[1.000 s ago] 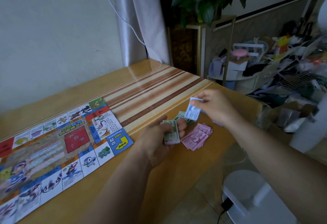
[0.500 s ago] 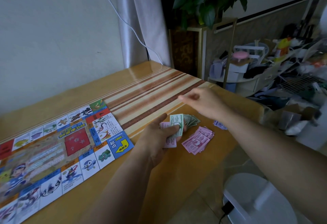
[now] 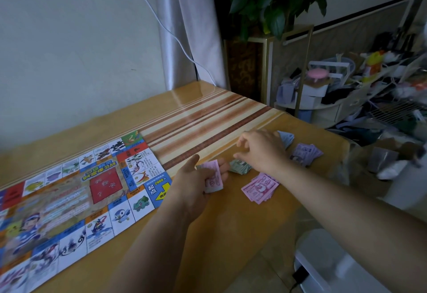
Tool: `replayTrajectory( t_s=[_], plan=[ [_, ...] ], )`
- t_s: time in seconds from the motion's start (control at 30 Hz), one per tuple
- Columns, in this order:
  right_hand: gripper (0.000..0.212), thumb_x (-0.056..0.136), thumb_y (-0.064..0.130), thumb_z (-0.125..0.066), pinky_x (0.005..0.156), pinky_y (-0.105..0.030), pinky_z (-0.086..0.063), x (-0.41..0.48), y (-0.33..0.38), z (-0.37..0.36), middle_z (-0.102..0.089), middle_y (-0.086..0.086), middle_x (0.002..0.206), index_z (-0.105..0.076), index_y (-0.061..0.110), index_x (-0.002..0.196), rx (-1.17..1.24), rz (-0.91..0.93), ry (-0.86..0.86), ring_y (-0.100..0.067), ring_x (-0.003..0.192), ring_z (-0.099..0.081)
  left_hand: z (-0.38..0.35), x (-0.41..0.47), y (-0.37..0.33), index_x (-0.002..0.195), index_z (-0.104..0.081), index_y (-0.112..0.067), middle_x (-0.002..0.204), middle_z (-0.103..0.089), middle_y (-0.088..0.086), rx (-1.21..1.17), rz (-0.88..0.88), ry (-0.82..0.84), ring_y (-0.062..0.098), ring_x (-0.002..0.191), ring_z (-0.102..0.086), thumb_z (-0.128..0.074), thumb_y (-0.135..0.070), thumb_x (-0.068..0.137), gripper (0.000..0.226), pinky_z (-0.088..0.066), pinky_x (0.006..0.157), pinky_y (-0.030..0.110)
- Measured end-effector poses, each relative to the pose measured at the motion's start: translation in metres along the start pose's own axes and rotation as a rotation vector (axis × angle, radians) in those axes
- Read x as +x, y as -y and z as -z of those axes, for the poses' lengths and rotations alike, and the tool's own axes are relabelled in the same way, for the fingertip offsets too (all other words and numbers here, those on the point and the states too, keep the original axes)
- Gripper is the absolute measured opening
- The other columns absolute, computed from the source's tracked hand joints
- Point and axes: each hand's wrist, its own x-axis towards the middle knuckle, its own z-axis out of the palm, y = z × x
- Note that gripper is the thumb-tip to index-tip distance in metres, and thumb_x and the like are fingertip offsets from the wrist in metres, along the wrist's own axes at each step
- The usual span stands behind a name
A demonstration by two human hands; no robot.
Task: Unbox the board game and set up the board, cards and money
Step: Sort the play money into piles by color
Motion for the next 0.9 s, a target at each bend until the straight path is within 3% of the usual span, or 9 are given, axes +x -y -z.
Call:
replayTrajectory(
  t_s=[0.1, 0.17, 0.23, 0.33, 0.47, 0.6, 0.73, 0.8, 0.9],
  plan=[
    [0.029, 0.086, 0.05, -0.059, 0.088, -0.039, -0.046, -0.005, 0.005, 0.012, -0.062, 0.003, 0.102, -0.064, 0.023, 0.095, 0.16, 0.019, -0.089, -0.017, 0.101, -0.055, -0.001, 0.003, 0.004, 0.149, -0.026, -0.017, 0.107, -0.064, 0.014, 0.098, -0.014, -0.013, 0.016, 0.067, -0.07, -0.052, 0.005, 0.091, 0.067, -0.054, 0.053, 0.025],
    [0.039, 0.084, 0.052, -0.061, 0.077, -0.038, -0.05, -0.01, 0.013, 0.025, -0.065, -0.003, 0.085, -0.067, 0.013, 0.085, 0.438, 0.013, 0.043, -0.017, 0.084, -0.061, -0.005, 0.003, 0.005, 0.147, -0.032, -0.021, 0.117, -0.061, 0.014, 0.183, -0.012, -0.029, 0.019, 0.079, -0.069, -0.059, -0.001, 0.088, 0.068, -0.053, 0.059, 0.028],
    [0.037, 0.08, 0.048, -0.069, 0.066, -0.031, -0.048, -0.017, 0.019, 0.037, -0.066, -0.003, 0.075, -0.069, 0.011, 0.077, 0.52, 0.032, 0.214, -0.011, 0.073, -0.061, -0.009, 0.002, 0.007, 0.144, -0.036, -0.023, 0.122, -0.057, 0.014, 0.246, -0.022, -0.021, 0.019, 0.083, -0.066, -0.064, -0.006, 0.085, 0.067, -0.053, 0.06, 0.027],
    [0.023, 0.081, 0.037, -0.072, 0.061, -0.02, -0.043, -0.024, 0.017, 0.043, -0.065, 0.003, 0.071, -0.07, 0.016, 0.074, 0.46, 0.076, 0.321, -0.004, 0.067, -0.057, -0.014, -0.002, 0.01, 0.143, -0.038, -0.023, 0.114, -0.056, 0.012, 0.281, -0.024, 0.01, 0.017, 0.08, -0.064, -0.065, -0.008, 0.085, 0.066, -0.053, 0.055, 0.023],
    [0.014, 0.086, 0.028, -0.068, 0.065, -0.013, -0.045, -0.031, 0.004, 0.05, -0.068, 0.005, 0.082, -0.07, 0.015, 0.089, 0.471, 0.026, 0.232, -0.002, 0.074, -0.061, -0.013, -0.004, 0.006, 0.142, -0.037, -0.017, 0.1, -0.068, 0.014, 0.067, 0.046, 0.011, 0.02, 0.078, -0.069, -0.051, -0.001, 0.094, 0.053, -0.057, 0.055, 0.026],
    [0.014, 0.085, 0.031, -0.068, 0.078, -0.034, -0.05, -0.046, -0.009, 0.037, -0.062, 0.01, 0.071, -0.062, 0.024, 0.096, 0.182, -0.018, 0.176, -0.006, 0.069, -0.057, -0.008, -0.003, 0.0, 0.146, -0.028, -0.014, 0.106, -0.066, 0.023, -0.098, 0.073, 0.043, 0.027, 0.088, -0.069, -0.03, 0.011, 0.095, 0.057, -0.058, 0.067, 0.034],
    [0.02, 0.084, 0.044, -0.065, 0.09, -0.035, -0.04, -0.055, -0.01, 0.032, -0.052, 0.016, 0.089, -0.061, 0.031, 0.1, -0.064, 0.015, 0.037, -0.009, 0.093, -0.053, -0.012, -0.007, 0.004, 0.15, -0.021, -0.017, 0.112, -0.063, 0.023, 0.048, 0.057, 0.094, 0.024, 0.075, -0.069, -0.038, 0.013, 0.093, 0.067, -0.058, 0.063, 0.032],
    [0.021, 0.085, 0.046, -0.062, 0.082, -0.03, -0.046, -0.054, -0.006, 0.039, -0.058, 0.014, 0.09, -0.063, 0.027, 0.095, 0.162, 0.009, -0.027, -0.007, 0.09, -0.057, -0.014, -0.006, 0.007, 0.15, -0.024, -0.021, 0.11, -0.06, 0.018, 0.176, 0.044, 0.099, 0.02, 0.069, -0.069, -0.049, 0.01, 0.09, 0.072, -0.059, 0.058, 0.03],
    [0.027, 0.083, 0.047, -0.065, 0.073, -0.022, -0.049, -0.051, 0.004, 0.048, -0.069, 0.007, 0.079, -0.066, 0.02, 0.084, 0.512, -0.022, 0.21, -0.004, 0.077, -0.063, -0.018, -0.005, 0.01, 0.148, -0.026, -0.026, 0.113, -0.057, 0.014, 0.339, -0.002, 0.118, 0.021, 0.079, -0.067, -0.06, 0.002, 0.087, 0.076, -0.055, 0.061, 0.029]
  ],
)
